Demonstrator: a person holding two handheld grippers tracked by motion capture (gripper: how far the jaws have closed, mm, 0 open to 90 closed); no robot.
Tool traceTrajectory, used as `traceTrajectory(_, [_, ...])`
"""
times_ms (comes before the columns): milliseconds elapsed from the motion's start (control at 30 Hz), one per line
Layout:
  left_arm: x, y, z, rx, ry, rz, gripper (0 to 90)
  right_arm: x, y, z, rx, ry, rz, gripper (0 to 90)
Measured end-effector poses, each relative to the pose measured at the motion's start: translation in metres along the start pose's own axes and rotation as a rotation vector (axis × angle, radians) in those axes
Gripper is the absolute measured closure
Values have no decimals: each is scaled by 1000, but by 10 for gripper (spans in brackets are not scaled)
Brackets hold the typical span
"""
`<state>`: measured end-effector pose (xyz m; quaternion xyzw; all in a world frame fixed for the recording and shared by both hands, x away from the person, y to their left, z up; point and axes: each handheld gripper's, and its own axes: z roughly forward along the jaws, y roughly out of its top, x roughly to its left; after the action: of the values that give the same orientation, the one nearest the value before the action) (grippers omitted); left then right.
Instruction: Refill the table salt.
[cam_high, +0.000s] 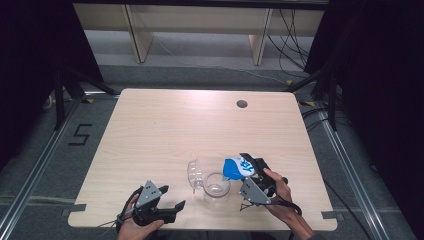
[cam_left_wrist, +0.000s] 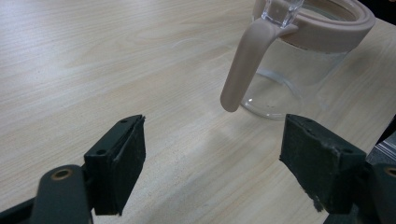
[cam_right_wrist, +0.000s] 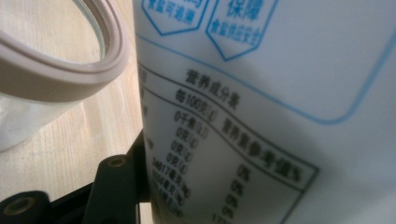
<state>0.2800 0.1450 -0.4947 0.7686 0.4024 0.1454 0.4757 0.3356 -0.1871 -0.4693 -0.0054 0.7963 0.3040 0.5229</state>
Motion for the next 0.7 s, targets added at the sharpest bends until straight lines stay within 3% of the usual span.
traceTrajectory(67, [1, 0, -1, 5, 0, 19, 217, 0, 0, 0, -1, -10, -19, 455])
traceTrajectory(100, [1, 0, -1, 0, -5, 14, 217, -1, 1, 1, -5, -11, -54, 456])
traceTrajectory(133, [1, 0, 0, -2, -4, 3, 216, 1, 0, 0, 3, -16, -31, 456])
traceTrajectory(233, [2, 0, 0, 0, -5, 12, 216, 1, 0, -1, 8, -21, -33, 456])
traceTrajectory(333, [1, 0, -1, 5, -1, 17, 216, 1, 0, 0, 6, -15, -55, 456])
traceTrajectory(400, [1, 0, 0, 0, -5, 22, 216, 0, 1, 0, 12, -11, -96, 457])
traceTrajectory(433, [1, 0, 0, 0, -5, 22, 216, 2, 0, 0, 9, -11, -53, 457])
traceTrajectory(500, [2, 0, -1, 9, -3, 32, 216, 2, 0, 0, 6, -14, -57, 457])
traceTrajectory(533, [0, 0, 1, -1, -1, -1, 216, 2, 0, 1, 5, -15, -61, 457])
traceTrajectory(700, [0, 0, 1, -1, -4, -1, 216, 3, 1, 1, 18, -22, -104, 459])
